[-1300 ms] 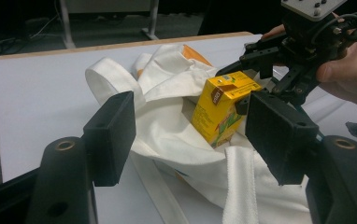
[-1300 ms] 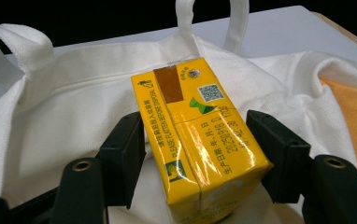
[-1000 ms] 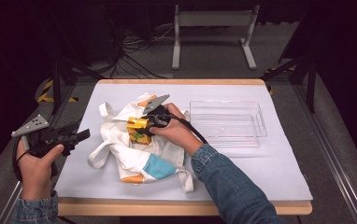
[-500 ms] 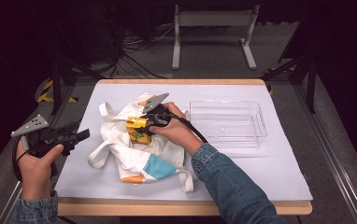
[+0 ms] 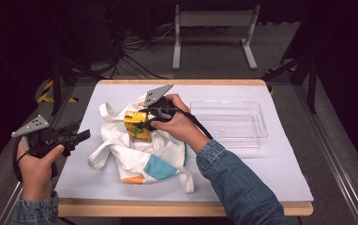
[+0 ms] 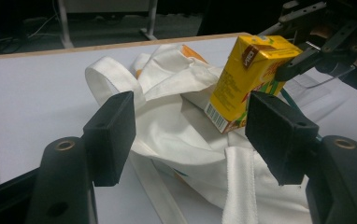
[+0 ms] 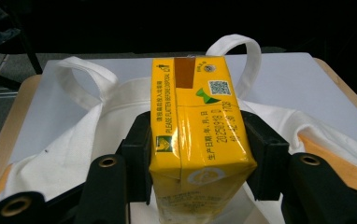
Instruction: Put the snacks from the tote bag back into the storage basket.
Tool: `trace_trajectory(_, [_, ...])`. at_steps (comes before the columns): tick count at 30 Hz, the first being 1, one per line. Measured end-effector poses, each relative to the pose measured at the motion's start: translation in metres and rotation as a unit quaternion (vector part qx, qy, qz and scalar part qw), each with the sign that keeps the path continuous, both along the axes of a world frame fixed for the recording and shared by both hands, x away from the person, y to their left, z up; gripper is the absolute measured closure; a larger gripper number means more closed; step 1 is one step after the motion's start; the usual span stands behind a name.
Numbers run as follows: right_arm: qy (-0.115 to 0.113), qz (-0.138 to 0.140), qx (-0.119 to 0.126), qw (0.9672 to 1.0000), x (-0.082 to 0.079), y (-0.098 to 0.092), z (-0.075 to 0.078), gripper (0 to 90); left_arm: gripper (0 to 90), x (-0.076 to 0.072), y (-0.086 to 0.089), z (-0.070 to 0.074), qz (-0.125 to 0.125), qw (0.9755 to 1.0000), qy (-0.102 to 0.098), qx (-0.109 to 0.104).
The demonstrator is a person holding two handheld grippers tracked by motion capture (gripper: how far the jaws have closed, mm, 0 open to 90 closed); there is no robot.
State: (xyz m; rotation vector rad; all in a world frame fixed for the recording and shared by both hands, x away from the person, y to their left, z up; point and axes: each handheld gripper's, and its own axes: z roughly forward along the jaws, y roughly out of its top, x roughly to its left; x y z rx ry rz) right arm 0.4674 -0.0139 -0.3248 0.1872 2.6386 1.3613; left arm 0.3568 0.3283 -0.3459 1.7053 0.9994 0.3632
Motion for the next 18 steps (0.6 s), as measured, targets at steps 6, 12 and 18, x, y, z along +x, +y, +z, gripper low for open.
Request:
trace_trajectory(6, [-0.004,0.005,0.008,0.9999,-0.004,-0.004,0.011,51.3,34.4,0.0,0.0,0.0,0.0,1.0,0.0,0.0])
trace_trajectory(12, [-0.006,0.017,0.016,0.9997,-0.006,-0.01,0.022,51.4,34.3,0.0,0.0,0.0,0.001,1.0,0.0,-0.001])
trace_trajectory(18, [-0.009,0.017,0.022,0.9996,-0.009,-0.016,0.031,51.3,34.0,-0.001,0.001,0.0,0.001,1.0,0.0,0.0])
